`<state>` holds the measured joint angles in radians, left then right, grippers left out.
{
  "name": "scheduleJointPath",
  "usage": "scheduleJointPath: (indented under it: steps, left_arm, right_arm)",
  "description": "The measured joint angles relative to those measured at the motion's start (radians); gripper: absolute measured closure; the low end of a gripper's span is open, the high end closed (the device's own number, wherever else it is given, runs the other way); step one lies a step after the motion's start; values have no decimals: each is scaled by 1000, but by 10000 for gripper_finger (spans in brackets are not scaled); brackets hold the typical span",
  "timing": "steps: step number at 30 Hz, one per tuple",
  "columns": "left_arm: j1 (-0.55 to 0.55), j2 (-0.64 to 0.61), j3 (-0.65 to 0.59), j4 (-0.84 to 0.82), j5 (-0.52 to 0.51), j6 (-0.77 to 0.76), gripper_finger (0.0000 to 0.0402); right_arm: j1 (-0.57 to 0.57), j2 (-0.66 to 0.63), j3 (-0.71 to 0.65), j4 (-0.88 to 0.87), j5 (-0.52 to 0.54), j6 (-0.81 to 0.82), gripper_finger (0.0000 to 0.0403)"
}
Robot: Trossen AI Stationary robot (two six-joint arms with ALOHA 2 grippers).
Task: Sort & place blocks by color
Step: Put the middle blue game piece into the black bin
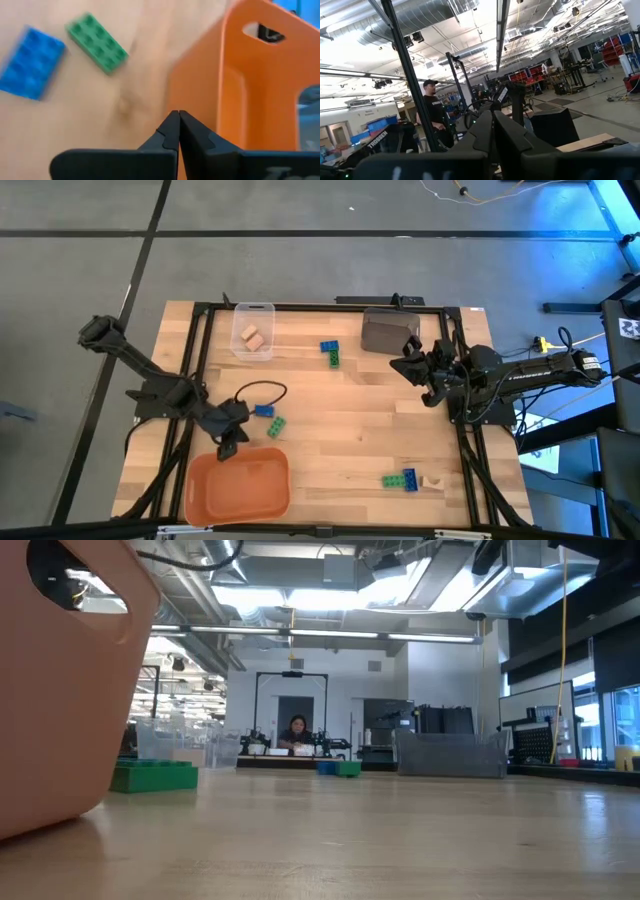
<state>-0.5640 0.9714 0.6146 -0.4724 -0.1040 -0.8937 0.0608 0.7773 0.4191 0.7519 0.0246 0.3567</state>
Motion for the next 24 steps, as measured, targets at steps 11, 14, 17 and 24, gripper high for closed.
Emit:
scheduleJointPath:
  steps: [11, 14, 17, 24]
  left_arm:
    - [276, 22, 42, -155, -6, 317, 351]
    - [344, 58, 42, -165, 38, 410, 306]
    - [386, 116, 42, -163, 75, 480, 255]
    - [412, 262, 41, -133, 65, 560, 157]
  right_arm:
    - [0, 0, 0, -7, 0, -2, 382]
    - [0, 0, 0, -14, 0, -2, 382]
    - [0, 0, 0, -21, 0, -2, 382]
    - [0, 0, 0, -24, 0, -2, 382]
